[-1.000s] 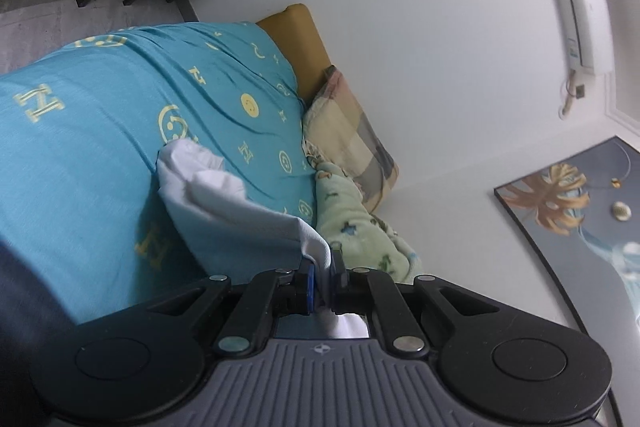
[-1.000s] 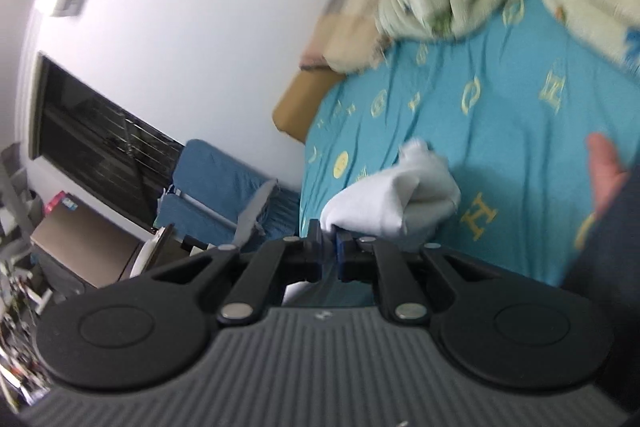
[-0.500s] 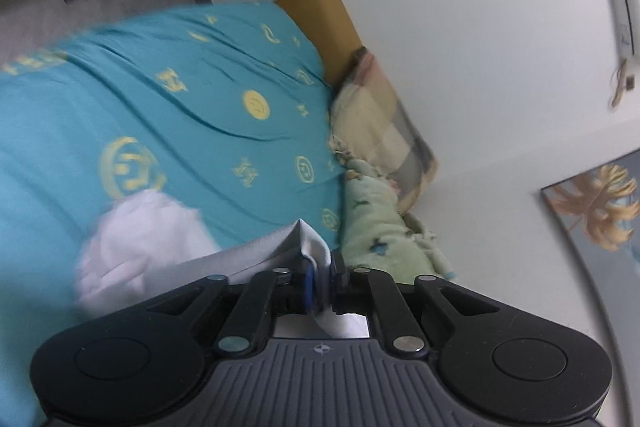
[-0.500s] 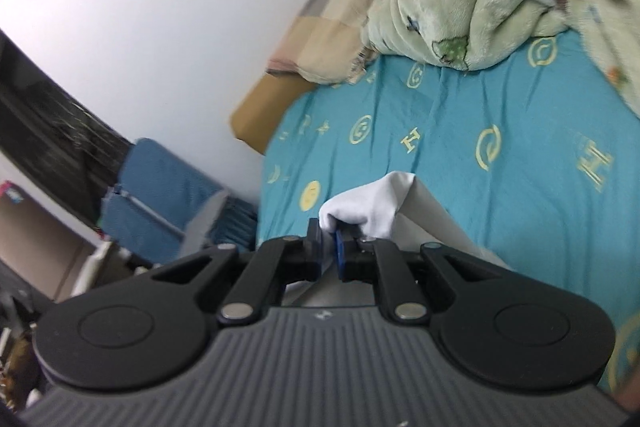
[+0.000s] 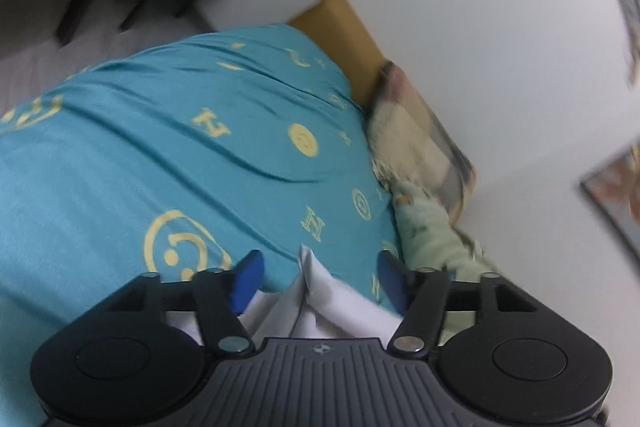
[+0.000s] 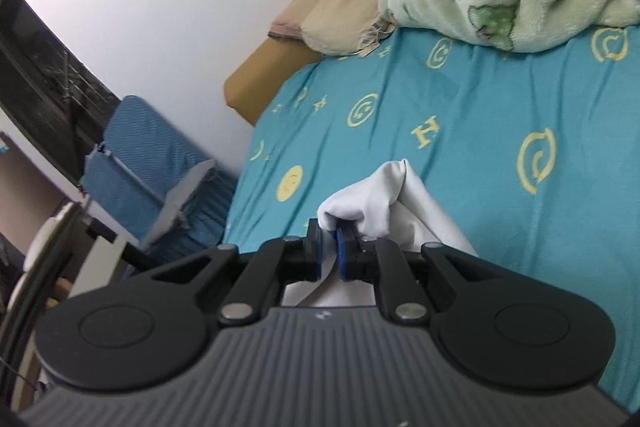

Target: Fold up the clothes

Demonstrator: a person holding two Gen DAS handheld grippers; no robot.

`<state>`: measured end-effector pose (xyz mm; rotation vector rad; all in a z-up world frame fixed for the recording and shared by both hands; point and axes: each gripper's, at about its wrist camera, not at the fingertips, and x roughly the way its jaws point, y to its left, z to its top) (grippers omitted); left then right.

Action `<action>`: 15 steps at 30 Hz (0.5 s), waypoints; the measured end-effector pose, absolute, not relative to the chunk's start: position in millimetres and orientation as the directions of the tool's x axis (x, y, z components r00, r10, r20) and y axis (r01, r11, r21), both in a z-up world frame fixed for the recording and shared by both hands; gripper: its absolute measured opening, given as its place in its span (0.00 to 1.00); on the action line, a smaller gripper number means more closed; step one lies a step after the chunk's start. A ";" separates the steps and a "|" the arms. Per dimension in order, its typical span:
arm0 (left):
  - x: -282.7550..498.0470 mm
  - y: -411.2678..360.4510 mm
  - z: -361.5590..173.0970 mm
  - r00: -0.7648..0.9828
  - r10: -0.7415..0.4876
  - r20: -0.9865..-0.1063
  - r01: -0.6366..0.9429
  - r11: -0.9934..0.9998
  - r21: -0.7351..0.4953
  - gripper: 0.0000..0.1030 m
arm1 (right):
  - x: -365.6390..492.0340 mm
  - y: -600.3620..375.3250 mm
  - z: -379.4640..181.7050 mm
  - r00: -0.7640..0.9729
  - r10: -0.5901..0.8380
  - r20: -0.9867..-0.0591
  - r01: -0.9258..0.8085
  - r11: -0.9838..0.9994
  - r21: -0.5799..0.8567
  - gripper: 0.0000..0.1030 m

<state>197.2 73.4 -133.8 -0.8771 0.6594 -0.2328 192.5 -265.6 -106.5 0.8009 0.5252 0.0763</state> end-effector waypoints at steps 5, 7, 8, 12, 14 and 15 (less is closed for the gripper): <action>198.4 42.4 -132.0 0.713 -0.495 -0.497 0.060 0.749 -0.660 0.79 | 187.8 -289.2 -116.2 0.860 0.293 -0.417 0.192 0.571 0.798 0.11; 200.2 27.1 -132.5 0.696 -0.481 -0.533 0.110 0.805 -0.583 0.79 | 184.4 -296.0 -118.9 0.861 0.306 -0.405 0.202 0.524 0.827 0.11; 201.8 18.2 -133.4 0.694 -0.459 -0.554 0.132 0.838 -0.529 0.79 | 183.1 -296.5 -118.6 0.861 0.315 -0.398 0.197 0.516 0.834 0.11; 211.1 5.1 -148.4 0.679 -0.428 -0.596 0.117 0.865 -0.488 0.46 | 178.4 -292.4 -114.2 0.858 0.357 -0.369 0.151 0.511 0.846 0.10; 207.2 11.0 -150.2 0.675 -0.447 -0.587 0.095 0.841 -0.532 0.13 | 177.2 -289.1 -111.1 0.854 0.364 -0.372 0.137 0.533 0.835 0.10; 200.9 15.9 -146.5 0.690 -0.441 -0.574 0.082 0.835 -0.544 0.04 | 177.1 -287.6 -109.7 0.851 0.367 -0.376 0.129 0.548 0.826 0.10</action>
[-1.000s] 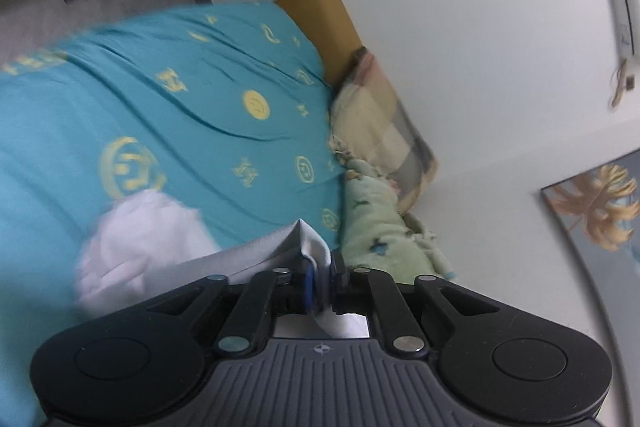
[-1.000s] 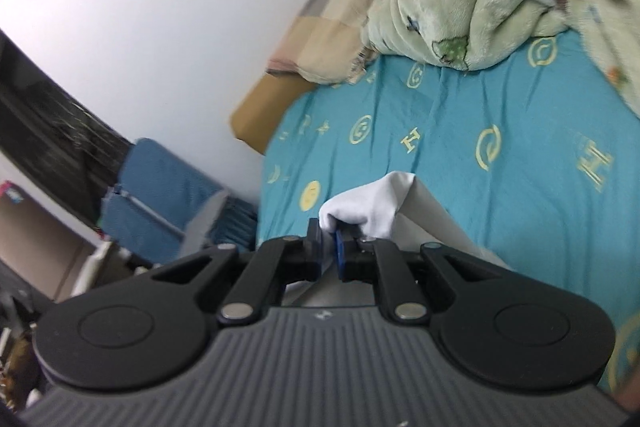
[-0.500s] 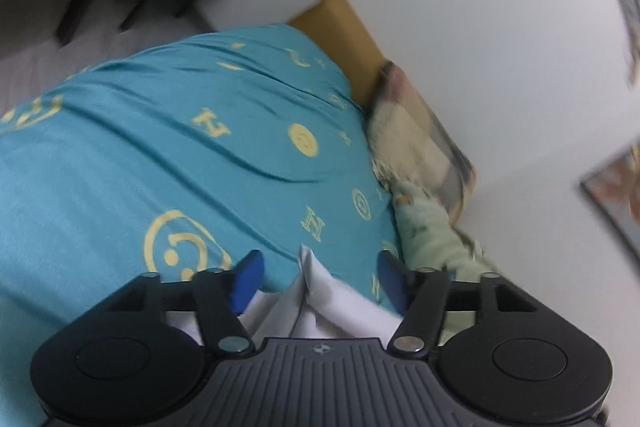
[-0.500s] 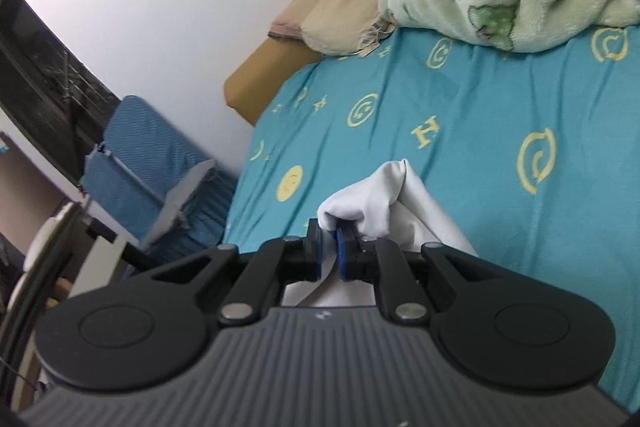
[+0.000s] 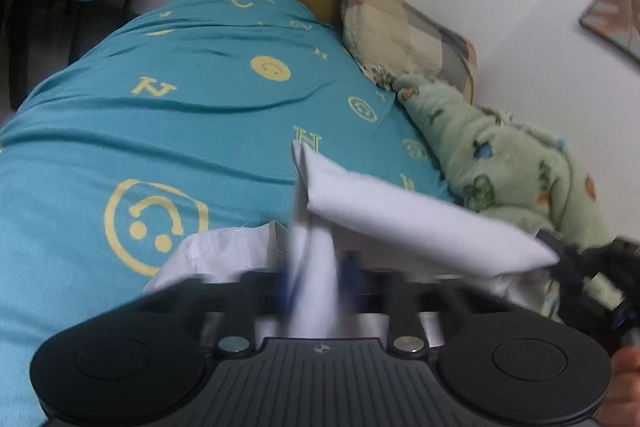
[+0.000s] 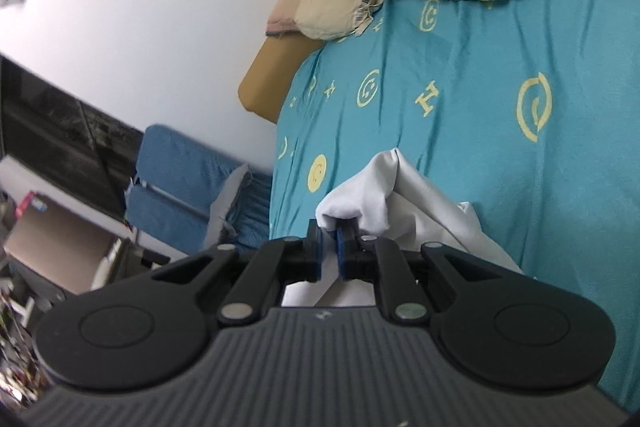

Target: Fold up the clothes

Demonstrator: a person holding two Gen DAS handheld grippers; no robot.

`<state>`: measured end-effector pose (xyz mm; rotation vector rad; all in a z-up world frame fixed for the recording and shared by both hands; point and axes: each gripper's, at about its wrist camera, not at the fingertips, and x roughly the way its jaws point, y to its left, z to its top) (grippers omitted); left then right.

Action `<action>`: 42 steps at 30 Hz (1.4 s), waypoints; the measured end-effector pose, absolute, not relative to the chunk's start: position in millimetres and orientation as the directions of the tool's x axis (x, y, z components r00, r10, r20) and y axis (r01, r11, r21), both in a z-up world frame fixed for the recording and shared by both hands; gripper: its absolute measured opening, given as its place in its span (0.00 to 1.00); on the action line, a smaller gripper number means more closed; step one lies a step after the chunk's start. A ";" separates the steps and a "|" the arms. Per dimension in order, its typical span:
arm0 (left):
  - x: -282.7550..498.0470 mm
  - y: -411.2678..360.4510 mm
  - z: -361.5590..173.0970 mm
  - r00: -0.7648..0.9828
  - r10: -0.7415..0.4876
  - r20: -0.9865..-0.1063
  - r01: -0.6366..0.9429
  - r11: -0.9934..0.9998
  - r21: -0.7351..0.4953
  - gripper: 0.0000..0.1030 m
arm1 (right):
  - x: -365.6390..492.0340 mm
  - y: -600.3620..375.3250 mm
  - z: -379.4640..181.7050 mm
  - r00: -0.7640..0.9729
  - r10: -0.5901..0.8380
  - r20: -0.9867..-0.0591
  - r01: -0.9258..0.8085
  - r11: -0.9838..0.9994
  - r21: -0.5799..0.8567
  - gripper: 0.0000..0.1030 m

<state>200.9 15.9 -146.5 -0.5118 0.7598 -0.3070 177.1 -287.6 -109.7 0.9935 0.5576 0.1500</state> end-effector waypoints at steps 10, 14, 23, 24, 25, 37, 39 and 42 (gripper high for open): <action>147.7 33.0 -108.9 0.776 -0.287 -0.562 -0.037 0.868 -0.494 0.04 | 194.1 -270.1 -110.5 0.795 0.361 -0.487 0.114 0.701 0.704 0.67; 150.0 37.5 -104.9 0.767 -0.266 -0.584 -0.060 0.876 -0.478 0.19 | 196.4 -260.0 -114.4 0.770 0.401 -0.496 0.086 0.706 0.703 0.81; 168.6 0.0 -104.8 0.776 -0.270 -0.570 0.075 0.937 -0.343 0.46 | 211.0 -219.3 -117.6 0.781 0.315 -0.540 -0.078 0.906 0.416 0.40; 174.1 -6.3 -110.2 0.766 -0.257 -0.589 0.078 0.947 -0.312 0.46 | 216.8 -214.1 -128.1 0.764 0.294 -0.574 -0.074 0.924 0.374 0.40; 179.7 -12.6 -115.7 0.755 -0.243 -0.608 0.081 0.956 -0.281 0.46 | 222.4 -209.5 -139.3 0.747 0.270 -0.608 -0.070 0.940 0.333 0.40; 164.4 -8.2 -123.4 0.713 -0.206 -0.670 0.065 0.971 -0.230 0.44 | 194.2 -201.0 -115.9 0.742 0.253 -0.621 -0.047 0.943 0.329 0.39; 149.9 -11.9 -113.8 0.712 -0.196 -0.675 0.073 0.976 -0.206 0.44 | 172.5 -194.7 -96.6 0.770 0.250 -0.588 -0.083 0.952 0.296 0.39; 128.3 -14.7 -101.2 0.718 -0.192 -0.669 0.087 0.978 -0.188 0.49 | 146.6 -188.3 -88.5 0.773 0.238 -0.588 -0.107 0.963 0.249 0.40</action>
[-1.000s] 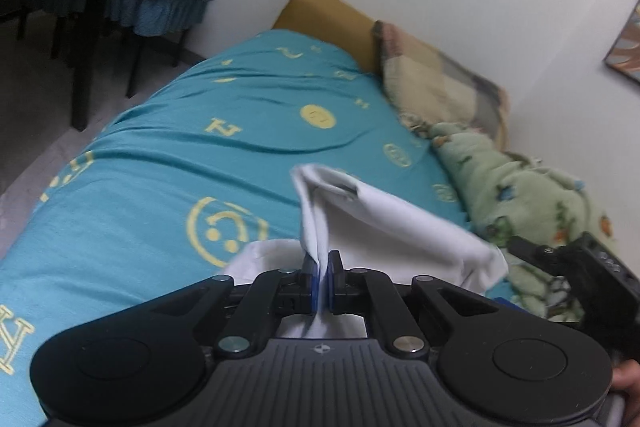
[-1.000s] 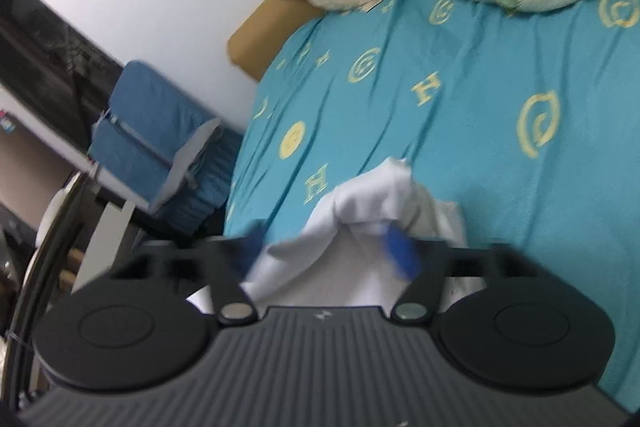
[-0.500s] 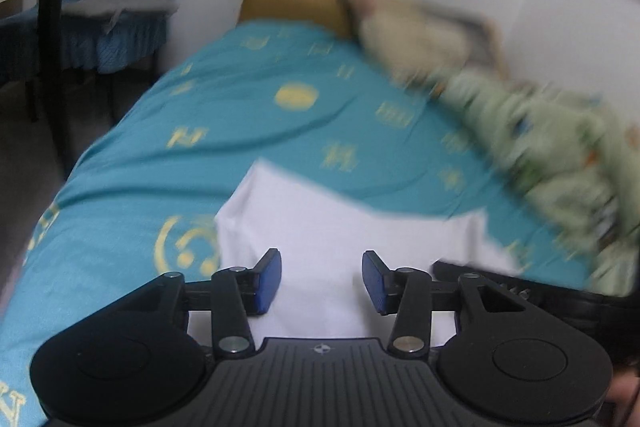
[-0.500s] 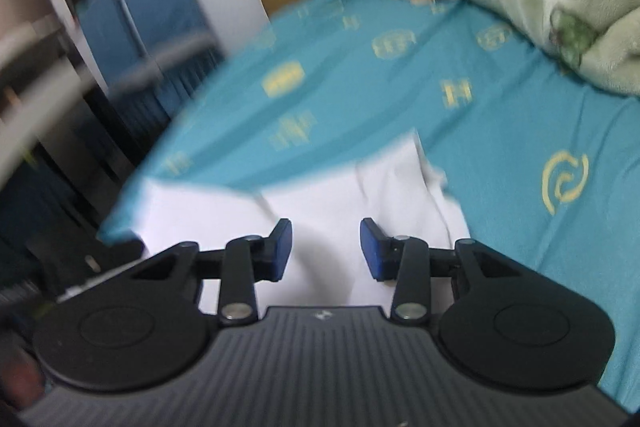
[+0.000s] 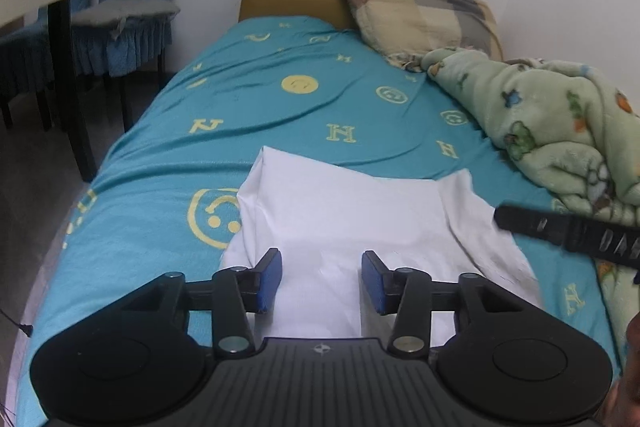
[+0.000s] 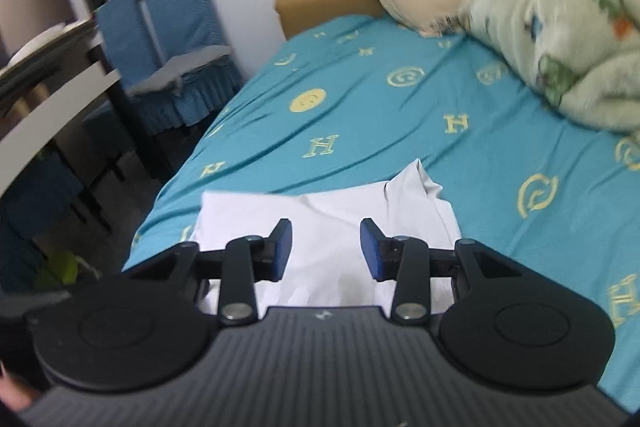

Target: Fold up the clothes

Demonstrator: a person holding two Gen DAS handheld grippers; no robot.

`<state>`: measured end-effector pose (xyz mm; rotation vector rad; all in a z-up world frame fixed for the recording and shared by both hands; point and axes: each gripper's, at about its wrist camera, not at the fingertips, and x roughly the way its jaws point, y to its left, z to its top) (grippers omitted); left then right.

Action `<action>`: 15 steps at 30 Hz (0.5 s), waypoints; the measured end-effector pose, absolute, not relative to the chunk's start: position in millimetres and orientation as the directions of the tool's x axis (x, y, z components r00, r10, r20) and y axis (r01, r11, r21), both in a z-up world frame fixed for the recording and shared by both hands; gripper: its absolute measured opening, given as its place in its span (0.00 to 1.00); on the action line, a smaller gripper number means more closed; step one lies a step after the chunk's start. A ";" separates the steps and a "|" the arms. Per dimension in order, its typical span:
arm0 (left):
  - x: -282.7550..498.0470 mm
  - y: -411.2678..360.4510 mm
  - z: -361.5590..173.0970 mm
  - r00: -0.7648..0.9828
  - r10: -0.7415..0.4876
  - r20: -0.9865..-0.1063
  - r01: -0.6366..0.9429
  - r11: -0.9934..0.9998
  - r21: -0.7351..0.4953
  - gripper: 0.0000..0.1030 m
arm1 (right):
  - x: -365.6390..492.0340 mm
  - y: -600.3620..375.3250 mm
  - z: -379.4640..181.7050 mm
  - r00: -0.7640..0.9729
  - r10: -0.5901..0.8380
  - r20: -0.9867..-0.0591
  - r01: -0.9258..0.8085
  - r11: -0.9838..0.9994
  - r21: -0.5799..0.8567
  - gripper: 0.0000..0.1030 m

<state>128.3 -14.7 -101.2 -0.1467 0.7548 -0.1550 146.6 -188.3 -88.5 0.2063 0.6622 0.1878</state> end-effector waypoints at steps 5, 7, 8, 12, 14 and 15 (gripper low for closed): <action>115.8 -21.8 -107.4 0.680 -0.152 -0.718 0.062 0.987 -0.150 0.51 | 133.7 -183.9 -105.7 0.725 0.203 -0.658 -0.076 0.973 0.217 0.40; 116.6 -23.1 -114.9 0.658 -0.143 -0.739 0.056 0.988 -0.142 0.52 | 138.2 -182.8 -119.2 0.698 0.180 -0.694 -0.059 0.979 0.194 0.40; 116.9 -23.8 -118.7 0.648 -0.139 -0.749 0.053 0.989 -0.138 0.54 | 140.5 -182.2 -125.9 0.683 0.168 -0.711 -0.051 0.982 0.182 0.38; 108.0 -15.6 -114.9 0.653 -0.166 -0.739 0.019 0.979 -0.203 0.54 | 143.2 -179.2 -145.4 0.658 0.144 -0.739 -0.042 0.987 0.156 0.38; 101.9 -9.7 -110.1 0.664 -0.185 -0.725 -0.001 0.969 -0.248 0.54 | 140.0 -176.0 -145.7 0.663 0.133 -0.737 -0.049 0.990 0.135 0.39; 98.8 -6.8 -107.7 0.669 -0.194 -0.718 -0.011 0.963 -0.271 0.55 | 138.6 -175.1 -145.5 0.664 0.130 -0.736 -0.052 0.990 0.129 0.39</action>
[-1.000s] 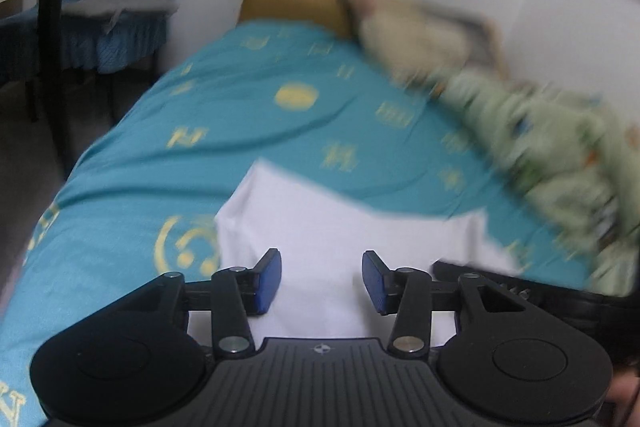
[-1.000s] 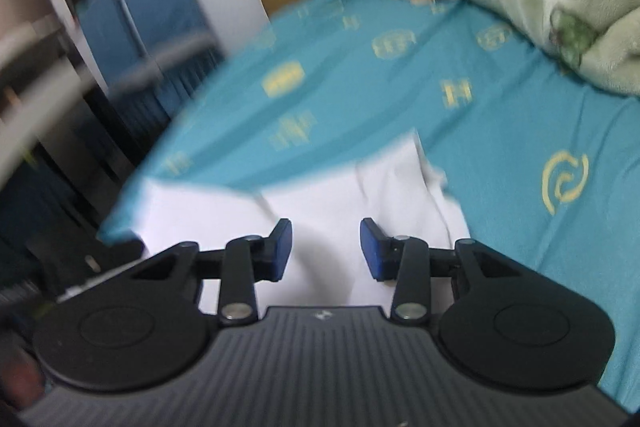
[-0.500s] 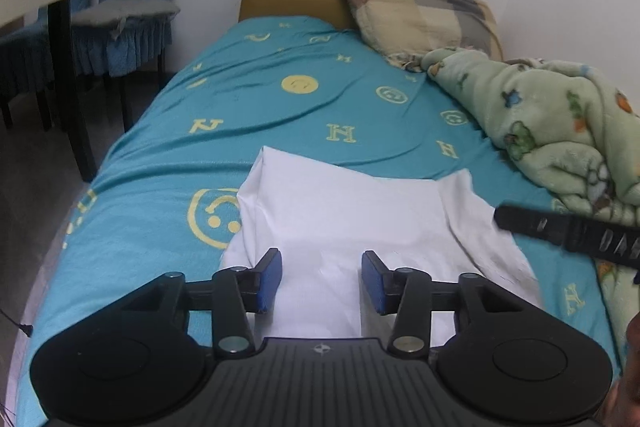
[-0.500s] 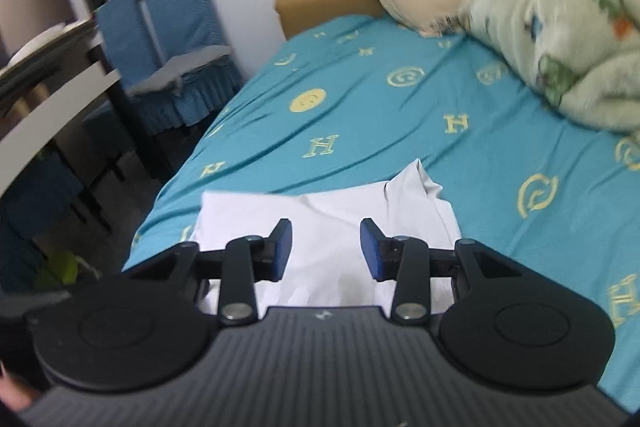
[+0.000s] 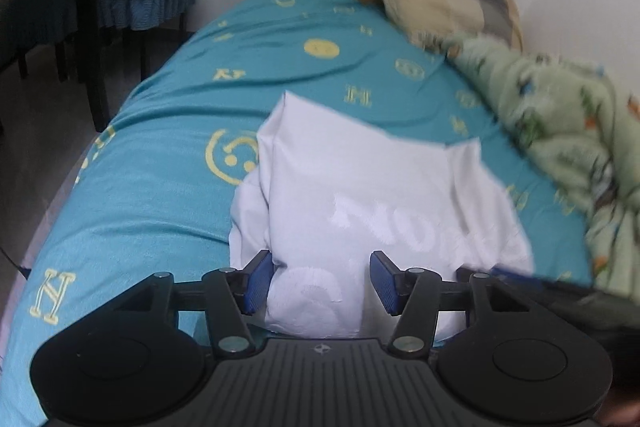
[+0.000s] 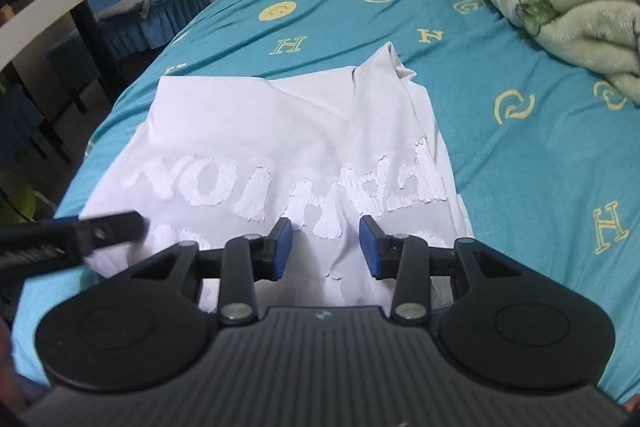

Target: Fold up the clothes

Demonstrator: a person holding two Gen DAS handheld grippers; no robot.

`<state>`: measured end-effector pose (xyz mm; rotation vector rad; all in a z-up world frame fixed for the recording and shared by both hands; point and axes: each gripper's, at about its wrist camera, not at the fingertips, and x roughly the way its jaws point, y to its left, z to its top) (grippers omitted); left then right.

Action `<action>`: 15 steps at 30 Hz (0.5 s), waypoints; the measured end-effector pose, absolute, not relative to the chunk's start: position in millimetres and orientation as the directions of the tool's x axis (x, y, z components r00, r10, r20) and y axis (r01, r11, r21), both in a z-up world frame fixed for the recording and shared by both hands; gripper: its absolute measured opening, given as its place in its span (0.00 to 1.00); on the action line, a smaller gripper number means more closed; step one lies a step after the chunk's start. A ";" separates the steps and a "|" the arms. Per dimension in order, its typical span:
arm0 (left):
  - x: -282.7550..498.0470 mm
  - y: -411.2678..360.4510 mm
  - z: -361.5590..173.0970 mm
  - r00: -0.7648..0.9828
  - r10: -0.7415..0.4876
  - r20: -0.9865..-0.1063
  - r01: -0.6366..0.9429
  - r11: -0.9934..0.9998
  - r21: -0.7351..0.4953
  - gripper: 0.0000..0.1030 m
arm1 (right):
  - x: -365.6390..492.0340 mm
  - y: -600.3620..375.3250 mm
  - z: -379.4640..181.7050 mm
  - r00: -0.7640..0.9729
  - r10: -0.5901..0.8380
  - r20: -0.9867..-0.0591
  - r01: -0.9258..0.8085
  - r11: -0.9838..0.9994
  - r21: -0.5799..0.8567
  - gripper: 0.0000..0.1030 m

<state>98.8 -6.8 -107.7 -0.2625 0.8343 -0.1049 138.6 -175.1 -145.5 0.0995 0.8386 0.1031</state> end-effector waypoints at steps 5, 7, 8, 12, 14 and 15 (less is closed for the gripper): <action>80.8 3.8 -108.8 0.631 -0.340 -0.697 -0.042 0.882 -0.469 0.68 | 135.6 -173.8 -144.6 0.662 0.129 -0.738 -0.057 0.991 0.122 0.39; 73.6 8.0 -109.2 0.617 -0.397 -0.680 -0.057 0.839 -0.542 0.74 | 136.0 -174.2 -144.3 0.660 0.130 -0.740 -0.053 0.990 0.127 0.39; 70.1 10.2 -109.4 0.610 -0.425 -0.669 -0.065 0.815 -0.576 0.76 | 136.2 -174.3 -144.2 0.659 0.131 -0.740 -0.052 0.990 0.129 0.39; 77.0 18.4 -132.5 0.570 -0.476 -0.670 -0.171 0.729 -0.663 0.78 | 136.6 -175.1 -144.1 0.658 0.133 -0.741 -0.045 0.989 0.138 0.39; 83.9 24.4 -143.4 0.581 -0.475 -0.661 -0.223 0.688 -0.690 0.78 | 136.7 -175.5 -144.2 0.658 0.135 -0.741 -0.041 0.989 0.143 0.39; 87.4 27.3 -148.9 0.587 -0.474 -0.657 -0.248 0.666 -0.703 0.77 | 136.8 -175.7 -144.2 0.658 0.135 -0.741 -0.040 0.989 0.145 0.39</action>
